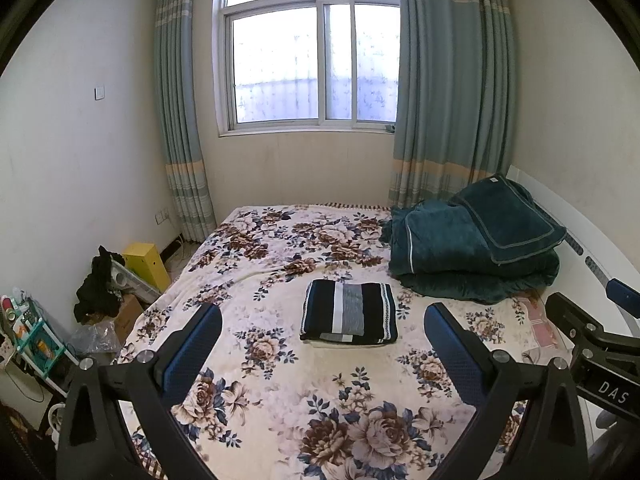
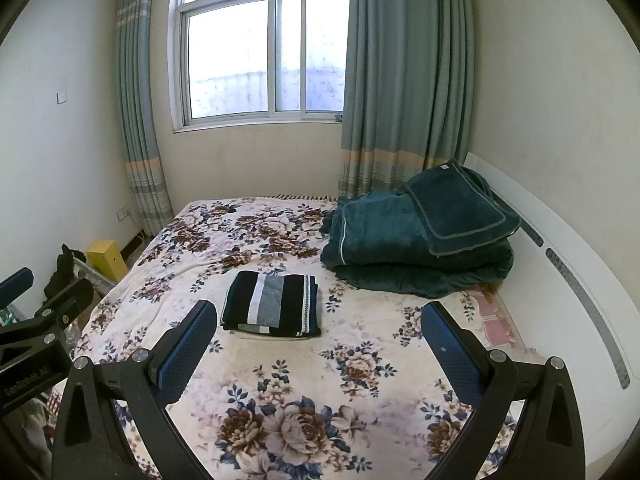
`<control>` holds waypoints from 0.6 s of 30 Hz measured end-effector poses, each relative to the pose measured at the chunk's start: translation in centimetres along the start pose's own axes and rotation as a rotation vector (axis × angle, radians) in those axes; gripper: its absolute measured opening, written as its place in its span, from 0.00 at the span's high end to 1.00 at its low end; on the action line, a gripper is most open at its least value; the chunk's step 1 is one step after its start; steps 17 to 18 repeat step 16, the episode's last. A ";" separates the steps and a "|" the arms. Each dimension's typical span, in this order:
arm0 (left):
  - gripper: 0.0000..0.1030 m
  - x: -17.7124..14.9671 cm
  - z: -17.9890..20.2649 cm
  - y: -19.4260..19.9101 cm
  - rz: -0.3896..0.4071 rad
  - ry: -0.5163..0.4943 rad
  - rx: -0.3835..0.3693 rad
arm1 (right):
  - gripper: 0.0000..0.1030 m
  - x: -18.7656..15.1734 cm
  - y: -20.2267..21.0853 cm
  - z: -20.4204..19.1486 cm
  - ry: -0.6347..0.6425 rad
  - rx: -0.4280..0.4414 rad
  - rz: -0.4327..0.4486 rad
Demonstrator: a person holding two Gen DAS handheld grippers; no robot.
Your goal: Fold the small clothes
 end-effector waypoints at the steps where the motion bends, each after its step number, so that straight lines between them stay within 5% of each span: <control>1: 0.00 0.0 0.0 0.0 0.000 0.001 0.003 | 0.00 0.0 0.0 0.0 0.000 0.000 0.000; 18: 0.00 0.4 0.2 0.3 0.013 0.002 0.016 | 0.00 -0.1 0.2 0.0 -0.005 0.002 0.006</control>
Point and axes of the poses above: each gripper's, at about its wrist camera, not at the fingertips, and y roughly against the way its jaws point, z to its right, x to its top, the point moved 3 cm from there along -y, roughly the way its jaws point, and after that the axes turned 4 degrees about y, right-handed, at the moved point
